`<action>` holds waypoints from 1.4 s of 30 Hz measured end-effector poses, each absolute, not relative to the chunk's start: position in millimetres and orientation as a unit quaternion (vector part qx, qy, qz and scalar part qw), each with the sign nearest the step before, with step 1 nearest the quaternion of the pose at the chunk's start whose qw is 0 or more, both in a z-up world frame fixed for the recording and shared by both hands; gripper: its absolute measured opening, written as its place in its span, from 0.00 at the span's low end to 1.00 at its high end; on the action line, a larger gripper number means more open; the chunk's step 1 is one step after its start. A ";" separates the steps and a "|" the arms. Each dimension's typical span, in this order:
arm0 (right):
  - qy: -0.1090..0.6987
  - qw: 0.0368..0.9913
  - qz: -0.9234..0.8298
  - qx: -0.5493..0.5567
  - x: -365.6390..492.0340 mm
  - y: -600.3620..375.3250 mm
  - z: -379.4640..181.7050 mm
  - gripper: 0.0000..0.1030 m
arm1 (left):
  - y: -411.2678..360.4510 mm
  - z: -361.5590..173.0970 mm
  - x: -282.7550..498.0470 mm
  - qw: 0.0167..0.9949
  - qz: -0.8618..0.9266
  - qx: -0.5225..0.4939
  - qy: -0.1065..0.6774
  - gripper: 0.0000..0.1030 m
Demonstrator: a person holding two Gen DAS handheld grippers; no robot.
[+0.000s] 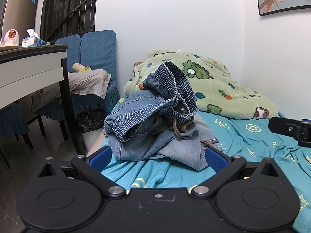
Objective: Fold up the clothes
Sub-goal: 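Approach the crumpled blue jeans with both grippers open, then grasp the elastic waistband with the left gripper while the right gripper grasps the jeans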
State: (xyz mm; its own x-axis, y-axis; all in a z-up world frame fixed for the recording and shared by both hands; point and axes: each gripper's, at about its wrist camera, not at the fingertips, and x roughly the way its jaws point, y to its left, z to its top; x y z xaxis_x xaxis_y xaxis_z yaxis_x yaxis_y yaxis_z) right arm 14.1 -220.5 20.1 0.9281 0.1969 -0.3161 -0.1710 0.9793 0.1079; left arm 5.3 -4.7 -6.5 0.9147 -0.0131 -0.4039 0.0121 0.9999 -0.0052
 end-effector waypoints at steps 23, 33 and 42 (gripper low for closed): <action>0.172 0.980 0.088 0.045 16.1 -223.5 16.6 1.00 | 0.1 -24.2 53.7 0.970 0.075 0.024 0.229 0.97; 0.180 0.978 0.090 0.056 22.7 -226.8 12.3 1.00 | 29.4 -61.8 133.0 0.958 0.132 0.025 0.253 0.87; 0.196 0.974 0.093 0.072 36.7 -231.4 0.4 1.00 | 44.9 -82.3 169.2 0.960 0.147 0.013 0.237 0.66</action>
